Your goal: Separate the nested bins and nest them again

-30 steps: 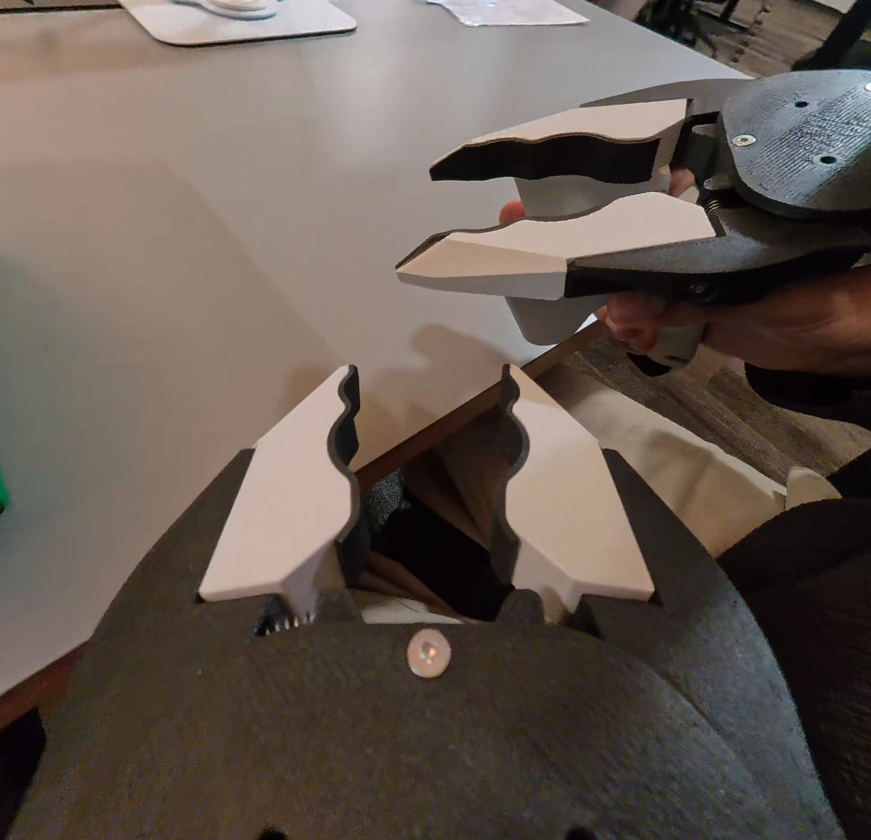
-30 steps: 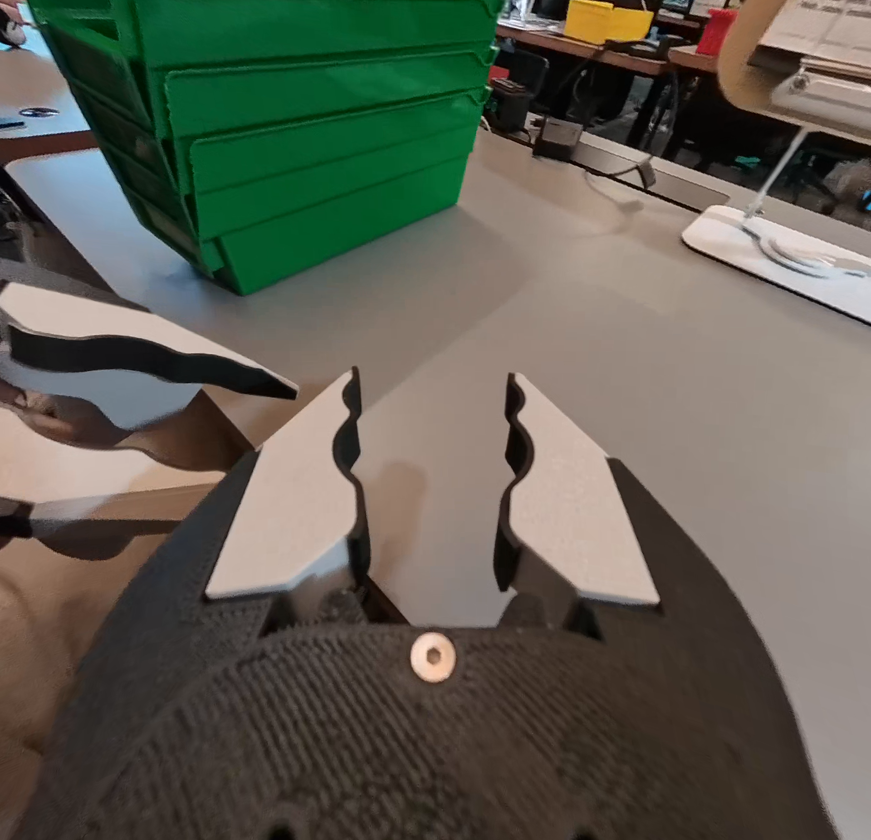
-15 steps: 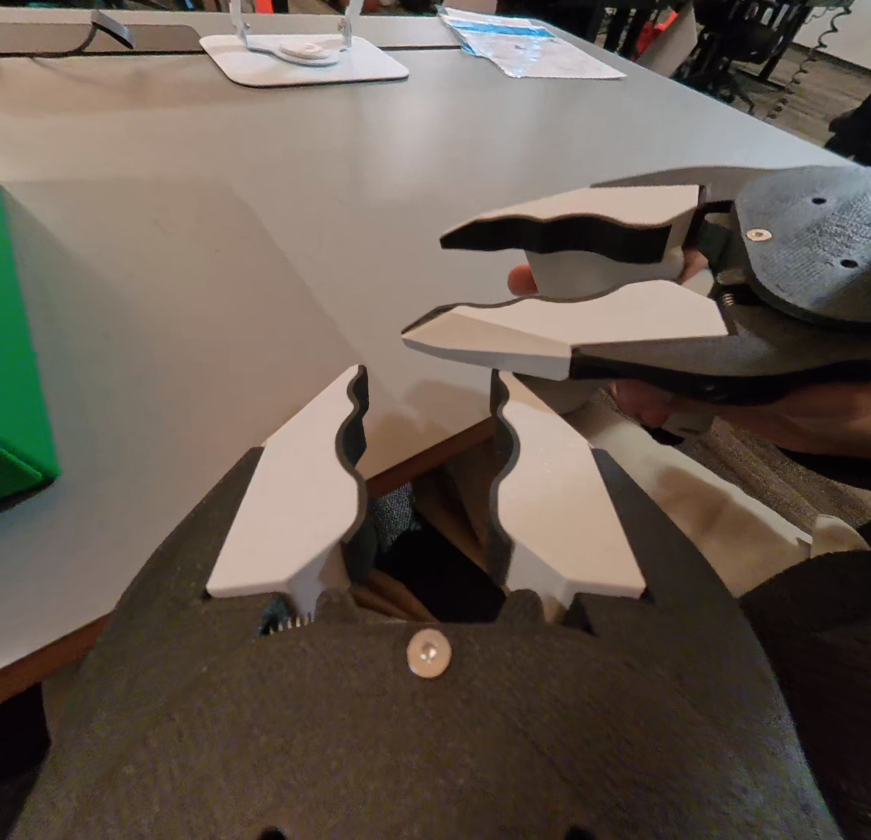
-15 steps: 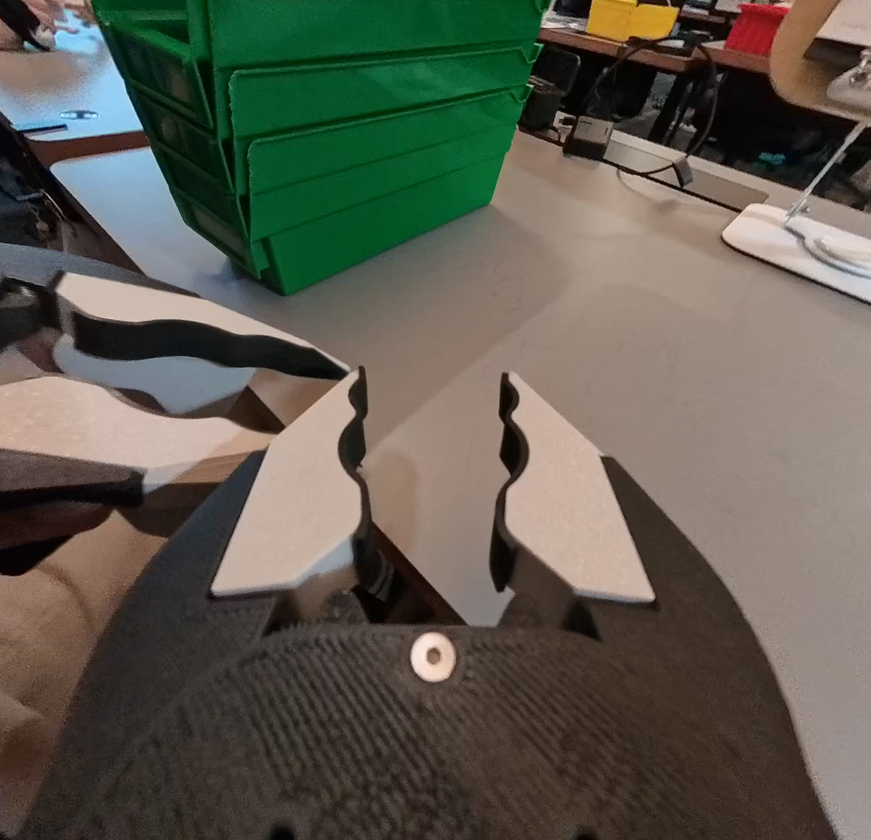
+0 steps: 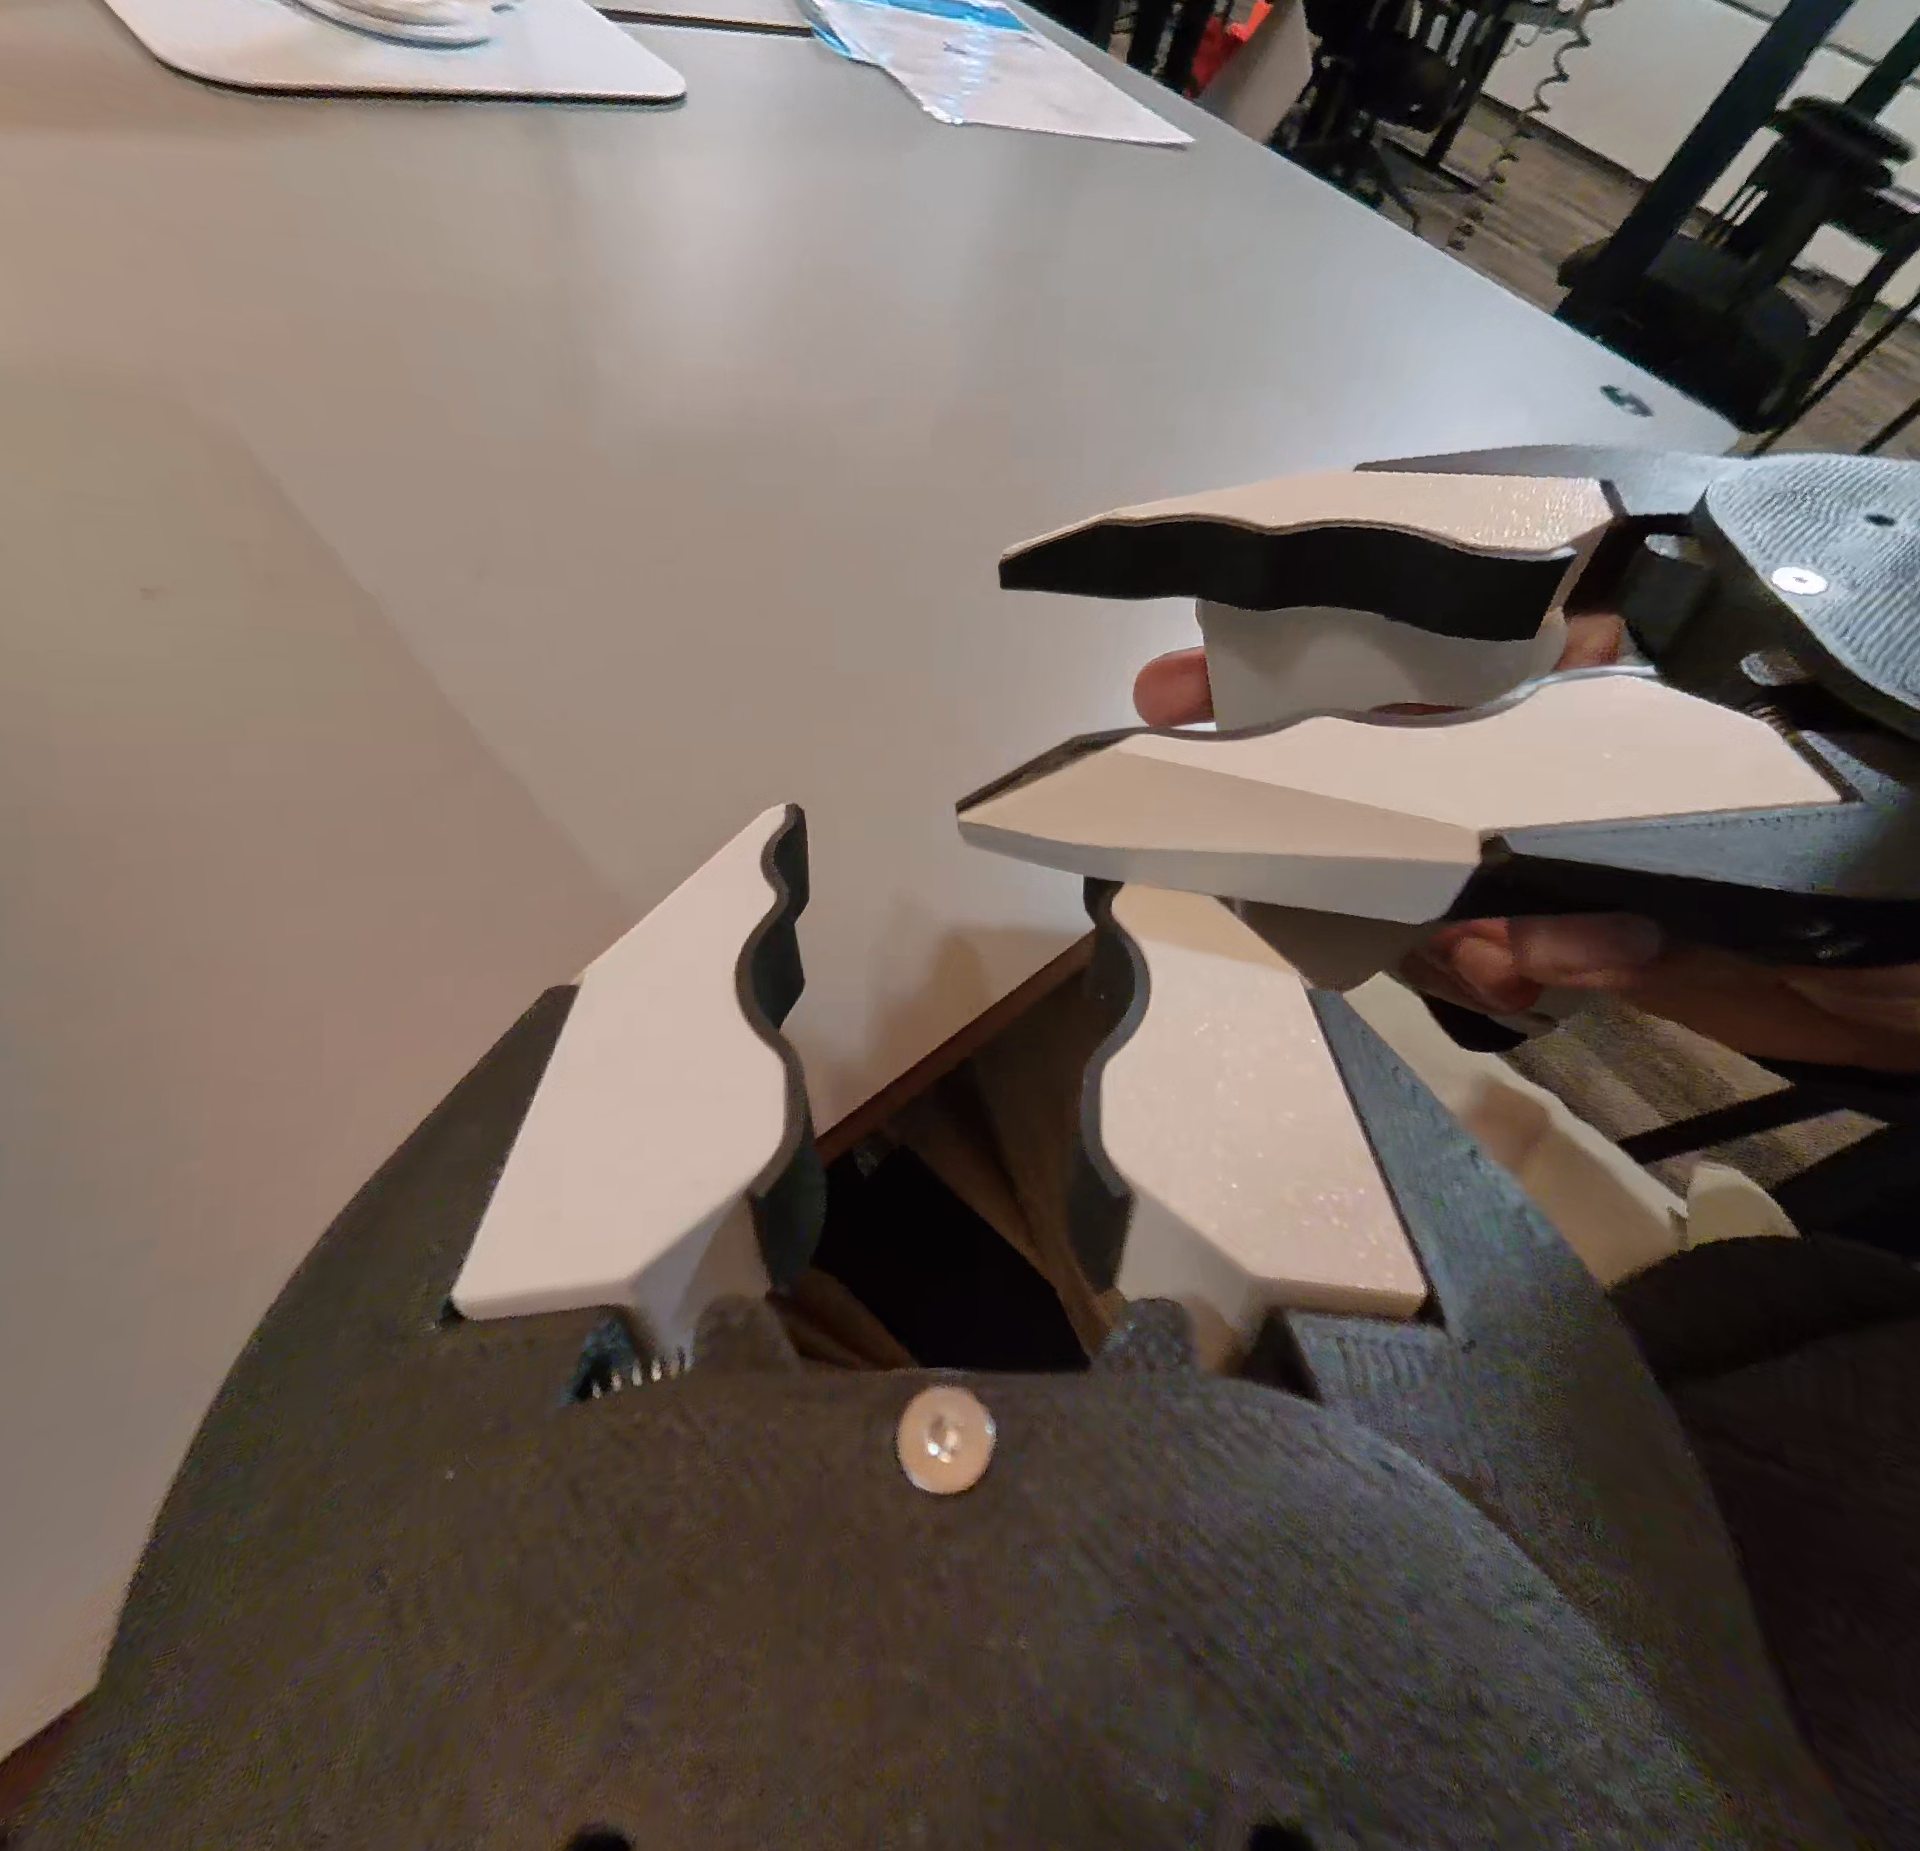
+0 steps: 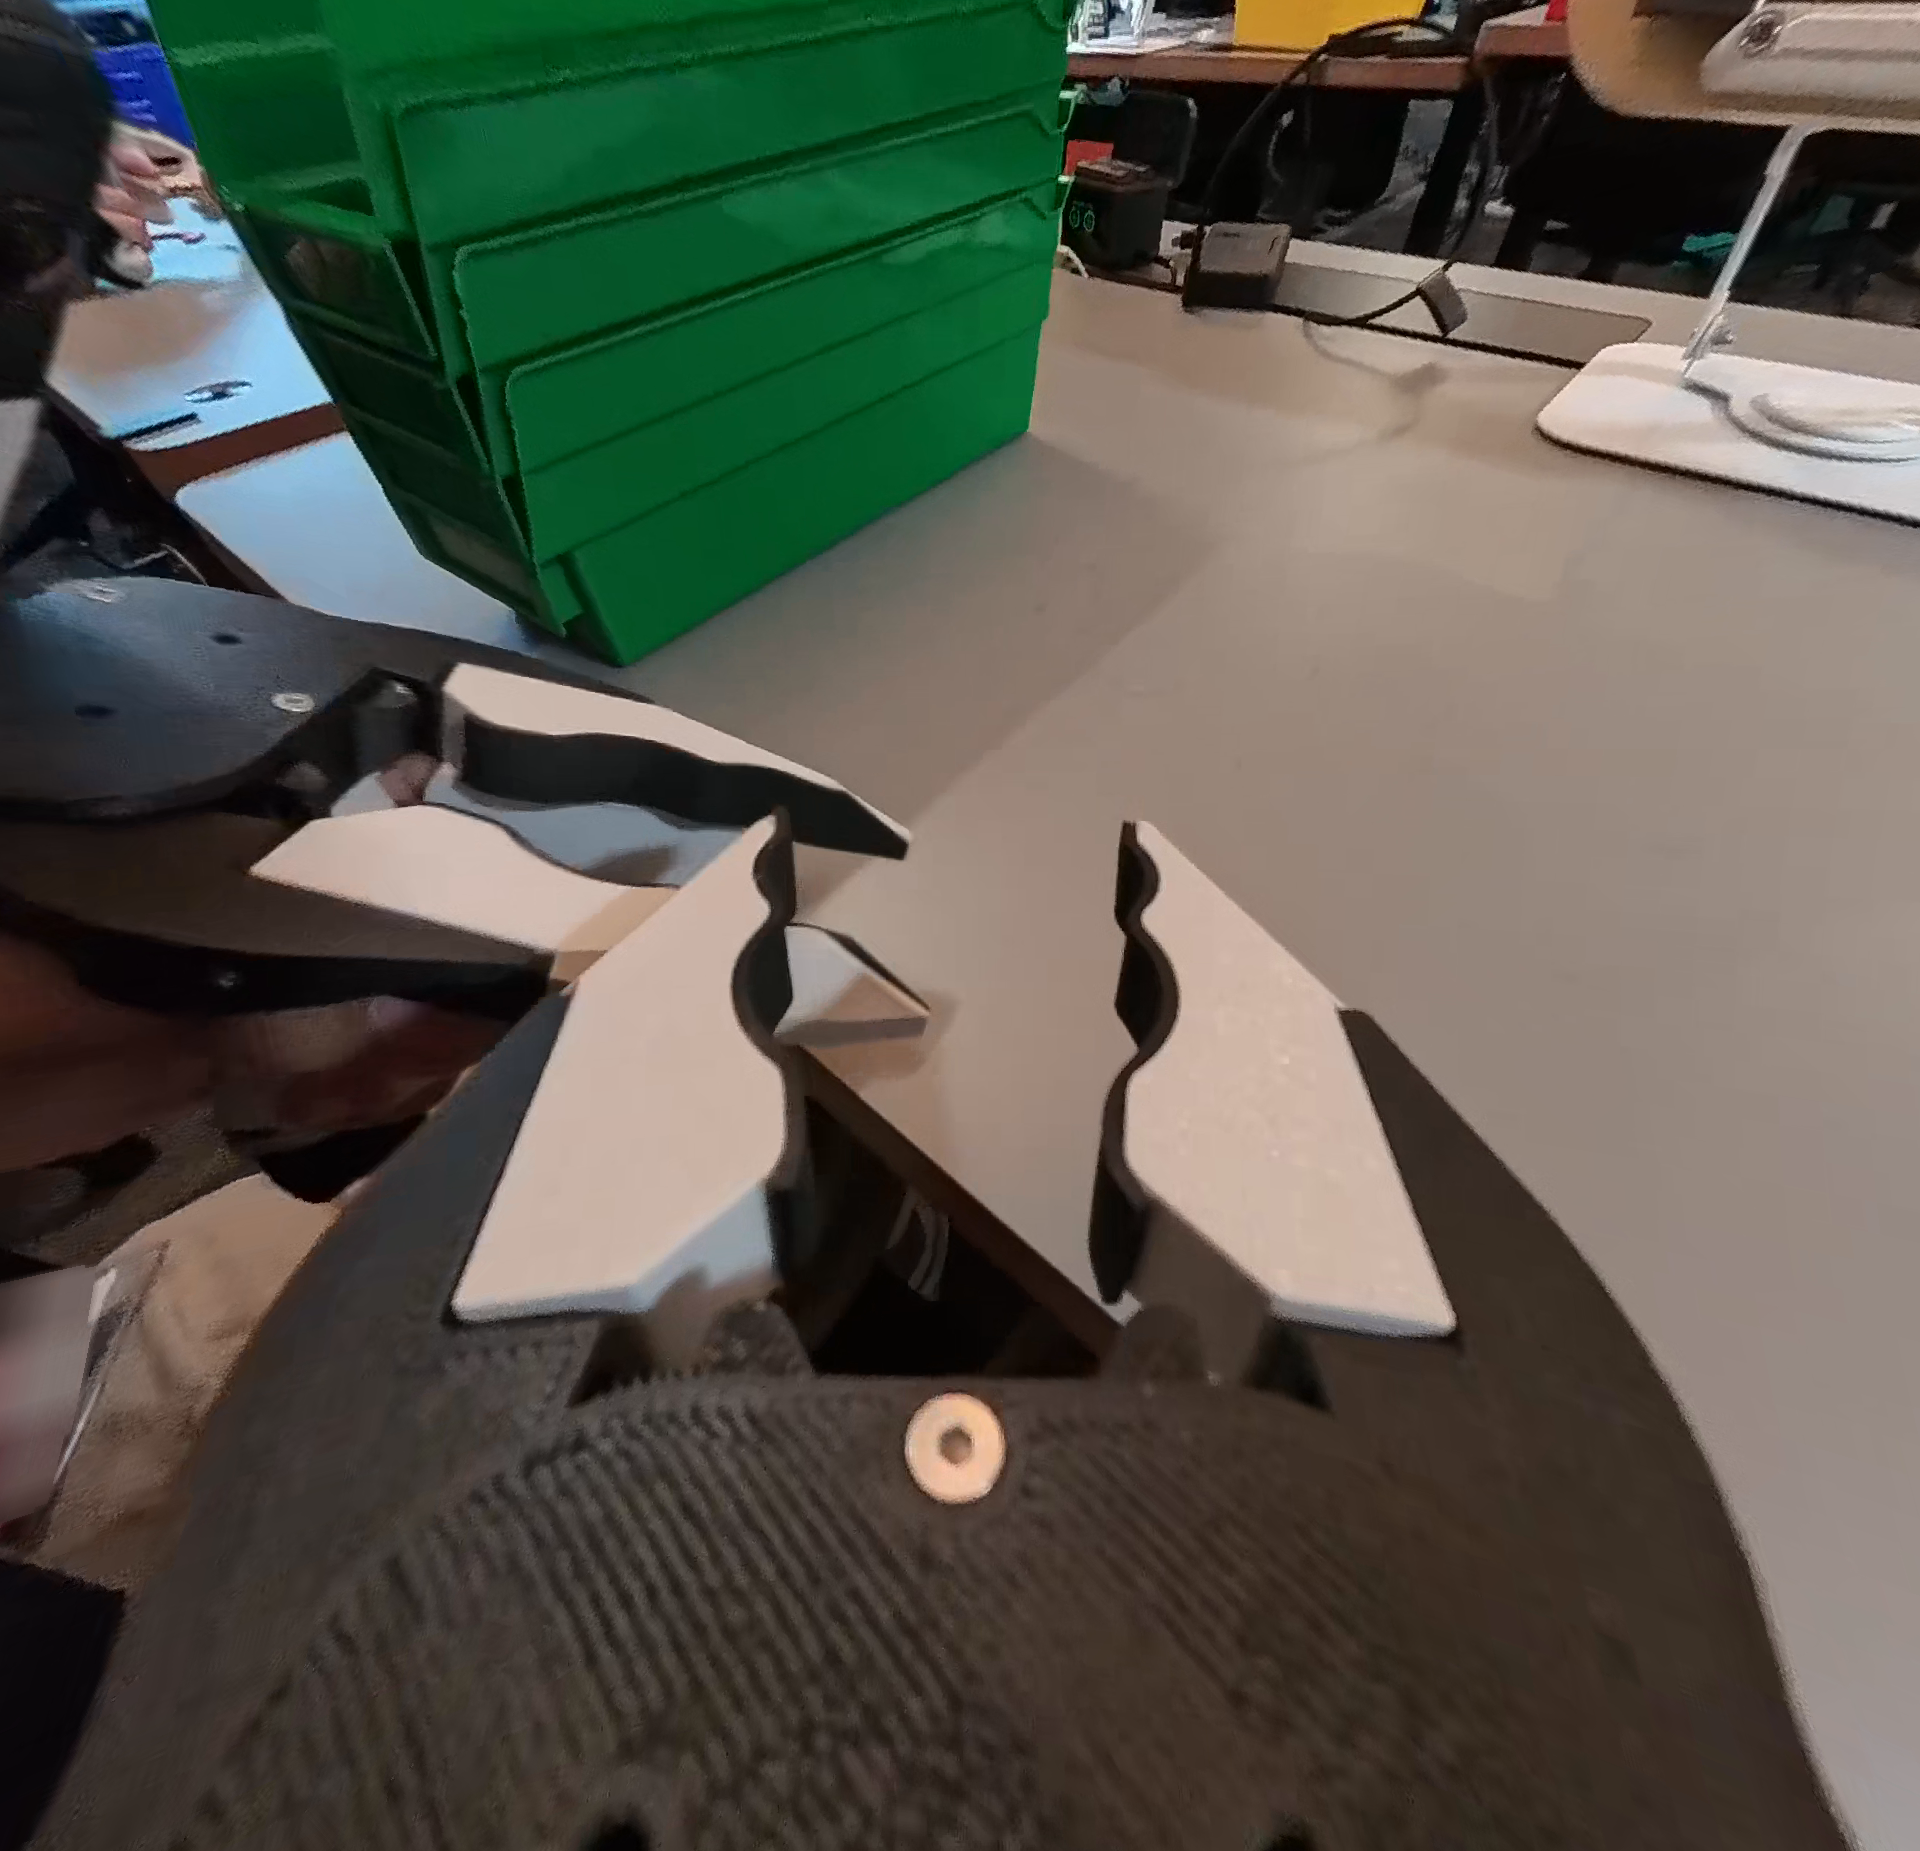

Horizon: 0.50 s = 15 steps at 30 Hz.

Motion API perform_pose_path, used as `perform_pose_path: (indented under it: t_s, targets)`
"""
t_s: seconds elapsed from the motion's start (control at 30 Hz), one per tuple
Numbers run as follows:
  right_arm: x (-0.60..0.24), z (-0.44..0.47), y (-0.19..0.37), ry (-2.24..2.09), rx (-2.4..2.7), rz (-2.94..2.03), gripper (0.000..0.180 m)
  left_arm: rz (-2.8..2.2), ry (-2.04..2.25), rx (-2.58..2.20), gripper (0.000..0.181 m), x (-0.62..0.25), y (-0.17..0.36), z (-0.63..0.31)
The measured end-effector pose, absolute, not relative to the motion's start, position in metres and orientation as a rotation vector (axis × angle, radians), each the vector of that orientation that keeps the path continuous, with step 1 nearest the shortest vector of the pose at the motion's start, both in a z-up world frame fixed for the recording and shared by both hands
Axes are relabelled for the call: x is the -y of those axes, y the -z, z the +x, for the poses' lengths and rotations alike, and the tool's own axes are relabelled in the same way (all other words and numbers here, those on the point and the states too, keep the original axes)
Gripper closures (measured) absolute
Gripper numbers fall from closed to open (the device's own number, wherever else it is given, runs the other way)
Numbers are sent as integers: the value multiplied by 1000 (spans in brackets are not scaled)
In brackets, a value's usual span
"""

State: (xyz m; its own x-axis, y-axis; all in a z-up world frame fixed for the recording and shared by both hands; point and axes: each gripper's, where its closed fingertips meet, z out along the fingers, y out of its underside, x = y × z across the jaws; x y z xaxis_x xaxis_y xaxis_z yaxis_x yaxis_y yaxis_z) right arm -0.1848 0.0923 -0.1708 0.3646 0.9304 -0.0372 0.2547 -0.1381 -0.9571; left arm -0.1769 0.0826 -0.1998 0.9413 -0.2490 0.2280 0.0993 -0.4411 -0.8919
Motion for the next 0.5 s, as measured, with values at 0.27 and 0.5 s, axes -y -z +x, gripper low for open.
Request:
perform_pose_path:
  t_s: [0.27,0.5]
  targets:
    - [-98,-168,151,-877,968,-1574,117,-1944,548,-58,131,-87,187,-164]
    - [-100,-167,146,-819,960,-1524,118,-1875,499,25,141,-90,174,-185]
